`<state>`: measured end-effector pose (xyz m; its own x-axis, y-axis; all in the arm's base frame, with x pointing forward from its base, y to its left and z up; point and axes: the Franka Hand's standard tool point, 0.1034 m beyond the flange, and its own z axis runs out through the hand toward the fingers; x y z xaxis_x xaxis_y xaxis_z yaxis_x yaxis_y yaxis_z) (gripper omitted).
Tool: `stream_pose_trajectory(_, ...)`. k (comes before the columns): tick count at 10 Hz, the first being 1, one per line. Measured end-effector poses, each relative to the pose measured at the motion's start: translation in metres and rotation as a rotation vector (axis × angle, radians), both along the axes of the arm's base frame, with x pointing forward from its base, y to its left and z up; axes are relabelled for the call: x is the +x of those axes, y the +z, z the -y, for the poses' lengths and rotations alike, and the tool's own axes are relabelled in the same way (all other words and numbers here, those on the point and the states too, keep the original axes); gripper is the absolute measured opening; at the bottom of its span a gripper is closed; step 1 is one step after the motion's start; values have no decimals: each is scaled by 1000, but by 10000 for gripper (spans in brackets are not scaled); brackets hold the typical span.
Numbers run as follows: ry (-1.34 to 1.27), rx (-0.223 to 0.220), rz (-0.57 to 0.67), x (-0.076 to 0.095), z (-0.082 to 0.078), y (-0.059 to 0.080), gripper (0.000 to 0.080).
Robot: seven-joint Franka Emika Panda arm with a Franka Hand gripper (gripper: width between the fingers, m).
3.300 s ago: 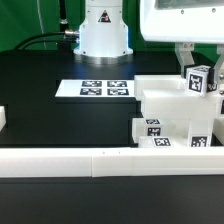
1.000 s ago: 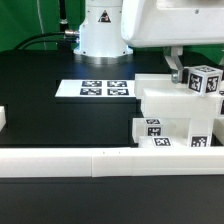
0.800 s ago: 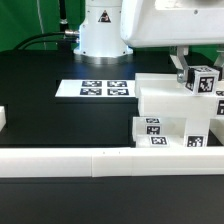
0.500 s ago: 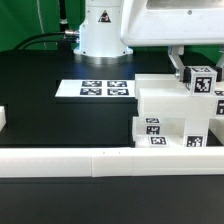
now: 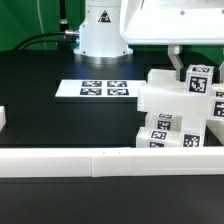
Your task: Assemble chair
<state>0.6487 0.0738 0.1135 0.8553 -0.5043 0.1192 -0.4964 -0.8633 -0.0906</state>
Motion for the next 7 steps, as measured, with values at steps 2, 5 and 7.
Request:
stream_pose_trajectory(2, -88, 14, -2, 0, -1, 0, 284)
stream_pose_trajectory(5, -65, 10, -2, 0, -1, 0, 539)
stream_pose_trajectory(7, 0, 7, 11, 0, -8, 9, 642)
